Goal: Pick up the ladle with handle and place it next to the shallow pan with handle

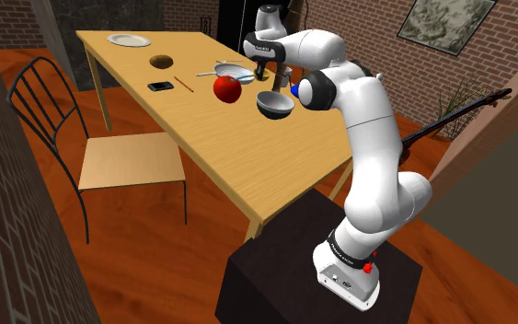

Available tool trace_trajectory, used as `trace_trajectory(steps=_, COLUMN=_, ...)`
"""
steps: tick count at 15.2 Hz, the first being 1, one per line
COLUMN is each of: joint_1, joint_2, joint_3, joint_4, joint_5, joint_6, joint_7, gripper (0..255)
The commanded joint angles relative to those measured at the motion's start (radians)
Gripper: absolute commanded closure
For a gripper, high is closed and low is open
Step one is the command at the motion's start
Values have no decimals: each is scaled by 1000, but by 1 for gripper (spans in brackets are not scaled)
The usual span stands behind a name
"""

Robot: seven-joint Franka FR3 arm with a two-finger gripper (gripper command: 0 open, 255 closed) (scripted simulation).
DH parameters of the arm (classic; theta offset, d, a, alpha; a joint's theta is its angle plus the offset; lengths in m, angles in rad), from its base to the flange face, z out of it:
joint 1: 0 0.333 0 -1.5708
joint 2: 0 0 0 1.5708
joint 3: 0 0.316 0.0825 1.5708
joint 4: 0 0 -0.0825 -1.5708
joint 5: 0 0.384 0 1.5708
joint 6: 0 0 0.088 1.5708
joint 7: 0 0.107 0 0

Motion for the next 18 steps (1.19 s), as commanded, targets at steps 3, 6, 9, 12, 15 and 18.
trace_trajectory(steps=3, joint_1=5, joint_2=-4, joint_3=-3, joint_4=-61, joint_5=-6, joint_6=55, joint_7=14, gripper=255)
trace_trajectory(steps=6, joint_1=7, joint_2=3, joint_3=-4, joint_4=-91, joint_5=-9, joint_6=90, joint_7=23, gripper=255)
trace_trajectory(steps=9, joint_1=9, joint_2=12, joint_3=-5, joint_4=-115, joint_5=-11, joint_6=122, joint_7=31, gripper=255)
trace_trajectory(steps=12, joint_1=10, joint_2=22, joint_3=-7, joint_4=-135, joint_5=-14, joint_6=151, joint_7=39, gripper=255)
trace_trajectory(steps=15, joint_1=10, joint_2=22, joint_3=-7, joint_4=-134, joint_5=-14, joint_6=151, joint_7=39, gripper=255)
trace_trajectory(steps=18, joint_1=10, joint_2=22, joint_3=-7, joint_4=-134, joint_5=-14, joint_6=151, joint_7=39, gripper=255)
